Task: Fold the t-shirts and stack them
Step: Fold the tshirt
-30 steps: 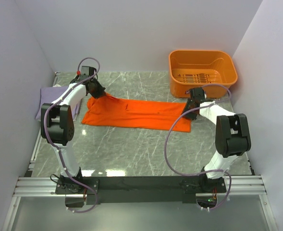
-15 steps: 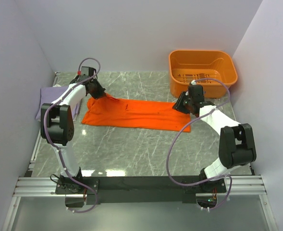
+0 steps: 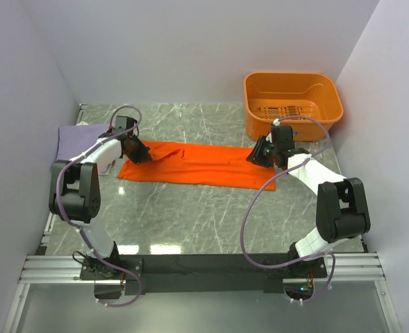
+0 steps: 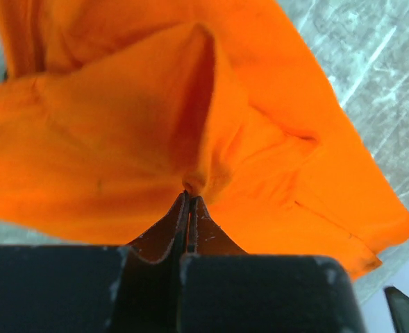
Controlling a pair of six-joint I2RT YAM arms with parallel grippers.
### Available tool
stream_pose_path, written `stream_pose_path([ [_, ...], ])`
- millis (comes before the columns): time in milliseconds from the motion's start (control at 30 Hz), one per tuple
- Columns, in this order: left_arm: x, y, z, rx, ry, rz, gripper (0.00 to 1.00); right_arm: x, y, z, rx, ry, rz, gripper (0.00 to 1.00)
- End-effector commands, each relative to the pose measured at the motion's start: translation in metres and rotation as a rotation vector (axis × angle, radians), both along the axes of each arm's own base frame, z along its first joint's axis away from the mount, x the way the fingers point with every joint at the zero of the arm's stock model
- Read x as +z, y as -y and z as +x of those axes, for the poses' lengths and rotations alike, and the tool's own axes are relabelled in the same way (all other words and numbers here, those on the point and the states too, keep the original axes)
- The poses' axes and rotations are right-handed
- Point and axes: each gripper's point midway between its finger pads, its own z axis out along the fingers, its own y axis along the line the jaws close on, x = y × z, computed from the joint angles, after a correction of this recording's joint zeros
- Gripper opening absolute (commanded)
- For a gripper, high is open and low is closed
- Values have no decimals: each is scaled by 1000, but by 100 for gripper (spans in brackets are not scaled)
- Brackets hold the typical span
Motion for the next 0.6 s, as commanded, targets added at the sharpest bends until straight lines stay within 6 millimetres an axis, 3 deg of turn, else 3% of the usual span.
stream_pose_path([
  [0, 37, -1, 10, 53, 115, -32, 1, 9, -2, 2, 25, 44, 3, 38],
  [167, 29, -4, -6, 141, 107, -72, 1, 10, -3, 2, 35, 45, 5, 38],
  [367, 0, 1, -25, 194, 69, -135, 6, 7, -5, 1, 50, 33, 10, 38],
  [467, -5, 0, -31, 204, 63, -137, 14, 8, -6, 0, 54, 36, 8, 38],
  [567, 6, -5, -31, 214, 88, -116, 28, 12, -12, 1, 80, 50, 32, 38],
])
